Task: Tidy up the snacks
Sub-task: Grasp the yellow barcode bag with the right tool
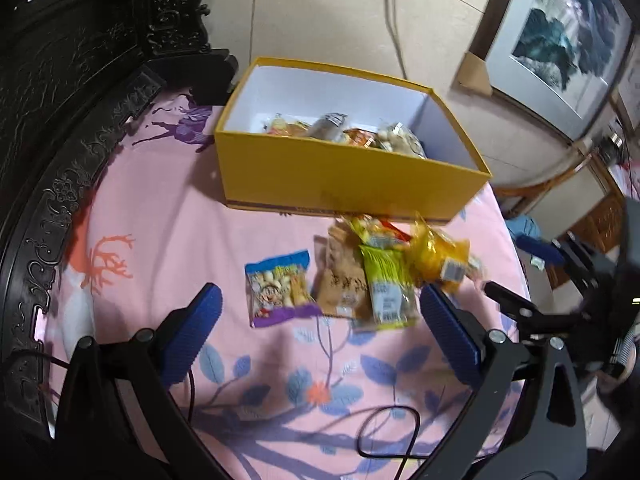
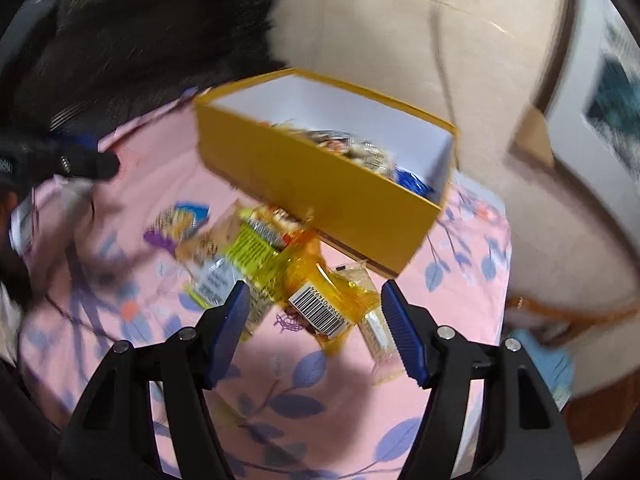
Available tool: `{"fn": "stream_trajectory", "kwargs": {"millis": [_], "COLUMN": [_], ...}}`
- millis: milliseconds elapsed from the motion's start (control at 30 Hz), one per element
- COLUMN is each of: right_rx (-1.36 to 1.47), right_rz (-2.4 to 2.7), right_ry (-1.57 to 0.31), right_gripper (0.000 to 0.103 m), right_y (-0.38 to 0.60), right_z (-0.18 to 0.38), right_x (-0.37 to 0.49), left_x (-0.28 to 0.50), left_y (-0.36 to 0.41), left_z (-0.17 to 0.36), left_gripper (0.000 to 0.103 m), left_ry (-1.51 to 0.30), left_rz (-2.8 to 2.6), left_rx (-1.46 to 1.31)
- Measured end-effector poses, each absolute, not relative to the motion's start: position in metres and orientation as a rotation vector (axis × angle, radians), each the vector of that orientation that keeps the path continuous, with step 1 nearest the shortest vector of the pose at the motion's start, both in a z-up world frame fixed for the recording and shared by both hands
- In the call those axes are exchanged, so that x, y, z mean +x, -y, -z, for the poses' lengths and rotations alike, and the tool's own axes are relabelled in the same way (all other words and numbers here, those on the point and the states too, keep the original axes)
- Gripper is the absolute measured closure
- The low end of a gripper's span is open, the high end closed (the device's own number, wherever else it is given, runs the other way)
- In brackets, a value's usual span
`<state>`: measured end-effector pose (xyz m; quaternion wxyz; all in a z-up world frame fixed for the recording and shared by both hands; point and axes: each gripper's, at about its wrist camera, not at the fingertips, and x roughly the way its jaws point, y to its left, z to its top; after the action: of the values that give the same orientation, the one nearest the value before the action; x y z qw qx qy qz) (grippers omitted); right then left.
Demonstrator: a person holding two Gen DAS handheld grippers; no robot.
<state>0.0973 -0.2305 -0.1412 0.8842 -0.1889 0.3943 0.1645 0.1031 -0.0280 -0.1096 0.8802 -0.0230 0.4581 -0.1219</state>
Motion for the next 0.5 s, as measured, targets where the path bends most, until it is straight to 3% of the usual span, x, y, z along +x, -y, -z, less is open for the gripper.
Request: {"fn": "stream_trajectory", "kwargs": {"millis": [233, 500], "right_rx": [-0.714, -0.784], "right_rz": [-0.449, -0.496], "right_ry": [-0.800, -0.816], "right_gripper": [0.035, 0.035], "right_y": [0.212, 0.217], "right_z": [0.178, 0.203], "right_x": [0.104, 0.127], "left_x": [0.089, 0.080], "left_y": [0.028, 0.011], "left_z": [0.103, 0.110], "left_gripper": [0.002, 0.002], "left_ry": [-0.927, -0.976], "left_rz": [0.232, 0.143], "left_rx": [-0.026, -0.093]}}
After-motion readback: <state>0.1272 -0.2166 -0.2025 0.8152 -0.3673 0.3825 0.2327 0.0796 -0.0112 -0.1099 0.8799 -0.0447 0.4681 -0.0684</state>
